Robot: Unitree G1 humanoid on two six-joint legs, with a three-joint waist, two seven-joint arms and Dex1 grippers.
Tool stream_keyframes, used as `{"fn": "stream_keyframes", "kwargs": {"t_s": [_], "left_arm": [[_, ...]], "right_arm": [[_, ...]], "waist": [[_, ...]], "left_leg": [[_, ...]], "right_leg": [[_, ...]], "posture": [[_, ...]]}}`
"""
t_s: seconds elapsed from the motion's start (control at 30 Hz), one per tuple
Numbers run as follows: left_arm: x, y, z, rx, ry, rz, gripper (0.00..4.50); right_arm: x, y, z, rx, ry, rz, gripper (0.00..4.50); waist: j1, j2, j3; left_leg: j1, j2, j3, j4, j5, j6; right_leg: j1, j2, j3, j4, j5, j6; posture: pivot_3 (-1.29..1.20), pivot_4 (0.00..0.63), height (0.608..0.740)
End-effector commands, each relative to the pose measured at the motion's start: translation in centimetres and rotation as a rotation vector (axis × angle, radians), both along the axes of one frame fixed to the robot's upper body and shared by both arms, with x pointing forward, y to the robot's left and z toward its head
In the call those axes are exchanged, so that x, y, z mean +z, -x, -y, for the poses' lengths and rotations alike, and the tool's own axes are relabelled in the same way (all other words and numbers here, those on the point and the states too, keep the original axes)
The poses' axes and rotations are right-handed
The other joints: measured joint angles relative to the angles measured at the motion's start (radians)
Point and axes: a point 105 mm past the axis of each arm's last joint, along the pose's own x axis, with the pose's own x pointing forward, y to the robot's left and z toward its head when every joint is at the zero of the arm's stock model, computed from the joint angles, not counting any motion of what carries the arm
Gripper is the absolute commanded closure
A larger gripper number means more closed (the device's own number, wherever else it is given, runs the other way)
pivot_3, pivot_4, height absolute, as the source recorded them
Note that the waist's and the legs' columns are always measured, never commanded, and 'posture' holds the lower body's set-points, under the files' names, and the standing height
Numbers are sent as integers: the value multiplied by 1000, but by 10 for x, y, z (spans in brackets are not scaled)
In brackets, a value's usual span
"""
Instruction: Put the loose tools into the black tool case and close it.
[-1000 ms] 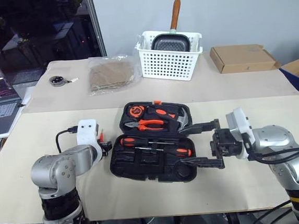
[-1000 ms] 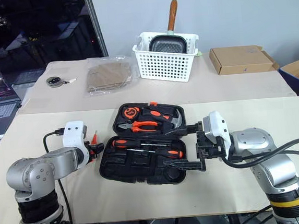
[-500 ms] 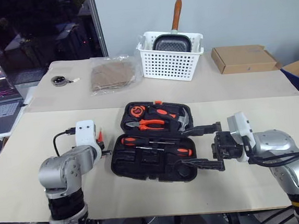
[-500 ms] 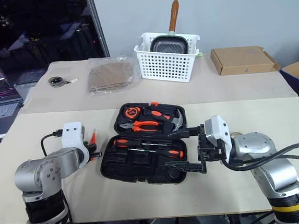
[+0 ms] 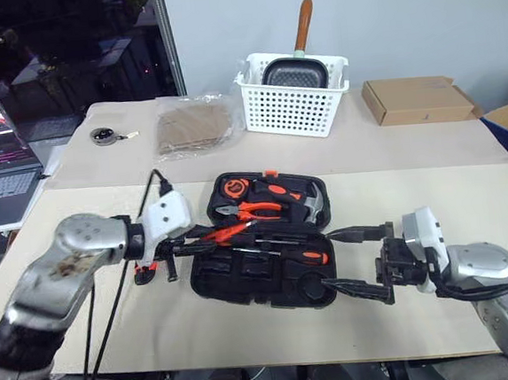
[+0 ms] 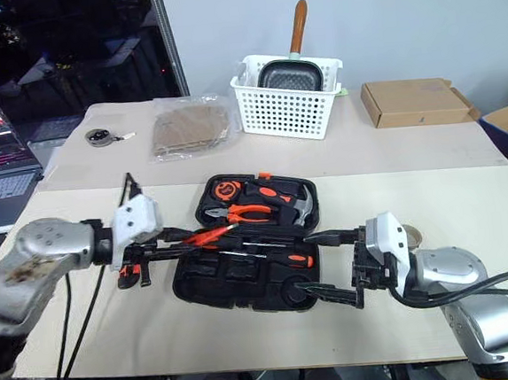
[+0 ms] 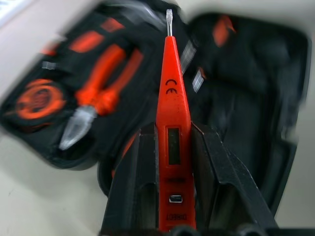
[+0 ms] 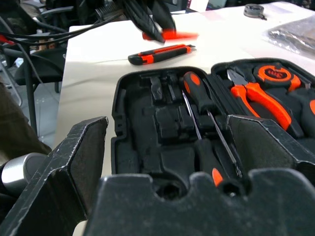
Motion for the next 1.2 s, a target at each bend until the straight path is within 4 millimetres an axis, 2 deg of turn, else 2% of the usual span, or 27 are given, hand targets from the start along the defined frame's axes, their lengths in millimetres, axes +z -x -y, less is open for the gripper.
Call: {"fn": "stream_keyframes", "kwargs": {"t_s": [0.03, 0.27, 0.43, 0.87, 0.93, 0.97, 1.1, 1.2], "left_arm": [[-7, -9, 1, -133, -84, 46, 3750], [-26, -13, 19, -222, -93, 14, 3750], [-37, -10, 25, -241, -112, -8, 3750], [-37, -11, 23, -249, -145, -25, 3750], [-35, -13, 24, -238, -129, -26, 3001], [-31, -15, 25, -229, -116, -16, 2801], [-5, -14, 29, -215, -23, 38, 1407], [24, -5, 27, -180, 108, 12, 1407]], "right_arm": [[12, 7, 1, -23, -3, 64, 0], [12, 15, 0, -59, -7, 59, 0], [12, 18, 0, -70, -7, 56, 0], [12, 18, 1, -73, -3, 53, 0], [12, 18, 1, -72, -3, 52, 0], [12, 18, 1, -71, -3, 52, 0], [12, 19, 1, -69, -2, 48, 0], [11, 19, 2, -70, -1, 46, 0]], "waist": [[-2, 0, 0], [0, 0, 0], [-1, 0, 0], [-6, 0, 0], [-6, 0, 0], [-5, 0, 0], [-2, 0, 0], [-3, 0, 0]], "left_leg": [[-1, 0, 0, 0, 0, 1], [-5, 0, -1, 2, -2, 4], [-4, 0, -1, 3, -3, 5], [-1, 0, 0, 3, -3, 5], [-1, 0, 0, 3, -3, 5], [-1, 0, 0, 4, -3, 5], [-1, 0, 0, 5, -3, 5], [-2, 0, -1, 7, -3, 5]], "right_leg": [[0, 0, 0, 0, 0, 0], [-1, 1, 0, 0, -1, 4], [-1, 1, 0, 1, -1, 4], [0, 2, 1, 3, -1, 4], [0, 2, 1, 3, -1, 4], [0, 2, 1, 3, -1, 4], [0, 1, 1, 4, -1, 4], [0, 1, 1, 4, -1, 4]], "posture": [[0, 150, 740], [0, 150, 740], [0, 150, 740], [0, 150, 740], [0, 150, 740], [0, 150, 740], [0, 150, 740], [0, 150, 740]]}}
